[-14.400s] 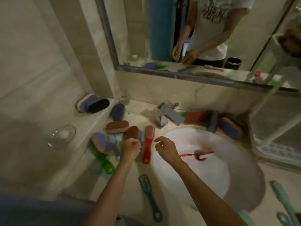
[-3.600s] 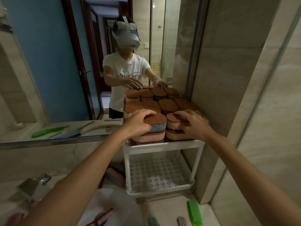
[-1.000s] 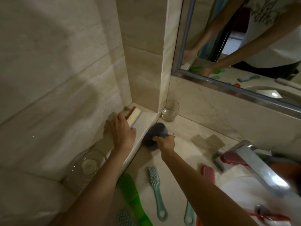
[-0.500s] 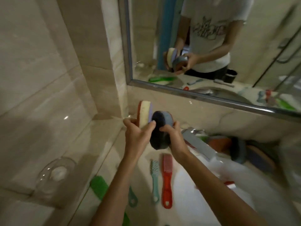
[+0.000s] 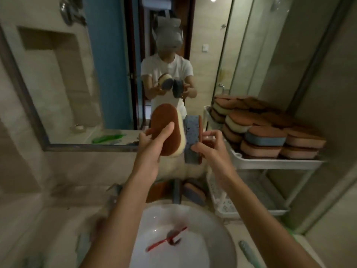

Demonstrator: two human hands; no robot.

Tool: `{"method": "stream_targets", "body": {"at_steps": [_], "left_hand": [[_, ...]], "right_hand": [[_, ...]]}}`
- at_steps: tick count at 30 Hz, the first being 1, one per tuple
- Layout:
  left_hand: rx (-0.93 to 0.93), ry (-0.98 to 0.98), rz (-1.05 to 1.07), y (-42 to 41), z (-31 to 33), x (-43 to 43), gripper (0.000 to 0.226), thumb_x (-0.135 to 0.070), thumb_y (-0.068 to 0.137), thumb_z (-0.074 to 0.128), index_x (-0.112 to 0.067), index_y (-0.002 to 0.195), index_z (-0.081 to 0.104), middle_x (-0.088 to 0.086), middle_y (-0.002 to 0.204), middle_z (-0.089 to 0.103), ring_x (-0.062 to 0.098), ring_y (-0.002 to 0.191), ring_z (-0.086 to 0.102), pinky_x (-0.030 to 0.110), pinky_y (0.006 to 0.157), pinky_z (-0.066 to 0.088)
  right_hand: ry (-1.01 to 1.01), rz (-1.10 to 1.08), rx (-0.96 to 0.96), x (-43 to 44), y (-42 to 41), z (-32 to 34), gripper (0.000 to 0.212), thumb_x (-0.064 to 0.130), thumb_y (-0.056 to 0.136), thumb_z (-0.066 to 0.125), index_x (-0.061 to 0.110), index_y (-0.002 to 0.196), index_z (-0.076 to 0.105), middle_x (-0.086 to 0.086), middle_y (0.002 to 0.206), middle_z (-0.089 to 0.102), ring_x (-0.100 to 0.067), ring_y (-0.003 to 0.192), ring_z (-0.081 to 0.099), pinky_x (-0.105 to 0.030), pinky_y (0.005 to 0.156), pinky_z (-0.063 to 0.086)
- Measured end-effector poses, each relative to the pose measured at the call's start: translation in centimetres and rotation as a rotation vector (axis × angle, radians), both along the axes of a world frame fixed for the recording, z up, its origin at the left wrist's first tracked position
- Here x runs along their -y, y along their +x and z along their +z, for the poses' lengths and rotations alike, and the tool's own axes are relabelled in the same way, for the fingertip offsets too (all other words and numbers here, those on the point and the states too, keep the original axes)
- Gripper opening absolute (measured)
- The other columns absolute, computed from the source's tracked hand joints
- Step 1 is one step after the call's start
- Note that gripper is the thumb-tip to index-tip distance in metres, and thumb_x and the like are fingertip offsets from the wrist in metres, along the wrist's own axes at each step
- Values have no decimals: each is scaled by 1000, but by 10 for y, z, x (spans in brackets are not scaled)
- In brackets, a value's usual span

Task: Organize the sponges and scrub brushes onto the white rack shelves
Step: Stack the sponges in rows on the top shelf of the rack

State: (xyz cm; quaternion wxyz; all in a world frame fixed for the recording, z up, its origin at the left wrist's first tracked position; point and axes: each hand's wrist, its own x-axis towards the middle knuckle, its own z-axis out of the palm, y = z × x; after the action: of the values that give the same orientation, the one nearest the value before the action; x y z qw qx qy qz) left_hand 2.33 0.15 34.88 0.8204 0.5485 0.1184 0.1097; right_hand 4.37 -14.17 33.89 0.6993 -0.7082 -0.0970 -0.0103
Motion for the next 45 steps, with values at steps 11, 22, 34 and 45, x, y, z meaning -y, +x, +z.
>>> {"method": "stream_targets", "body": {"at_steps": [11,22,34,45], "left_hand": [[62,-77,-155,72,66,168,32,-23,94,49,-14,125,45,7,115,57,22,106,54,41,104,43],[-90,260,-130,162,64,181,41,-12,95,48,-5,135,42,14,136,52,26,124,51,35,100,42],[-142,316,-212,207,46,185,38,-10,96,46,-2,134,47,14,135,55,26,124,53,37,102,43],[-191,612,-201,206,46,179,41,-20,95,47,-4,133,45,10,132,55,25,121,51,30,90,41]], "right_hand": [[-95,-48,97,174,50,57,49,11,81,68,21,122,43,2,110,54,-15,101,55,-25,75,50],[-424,-387,222,218,135,59,55,27,78,71,14,128,51,-7,123,58,-18,106,56,-37,88,55],[-672,-436,293,205,165,48,58,30,79,69,13,131,51,-7,128,56,-22,118,52,-32,94,45],[-721,-405,278,200,168,44,55,27,81,69,11,130,52,-9,128,58,-24,116,55,-33,91,48]]}}
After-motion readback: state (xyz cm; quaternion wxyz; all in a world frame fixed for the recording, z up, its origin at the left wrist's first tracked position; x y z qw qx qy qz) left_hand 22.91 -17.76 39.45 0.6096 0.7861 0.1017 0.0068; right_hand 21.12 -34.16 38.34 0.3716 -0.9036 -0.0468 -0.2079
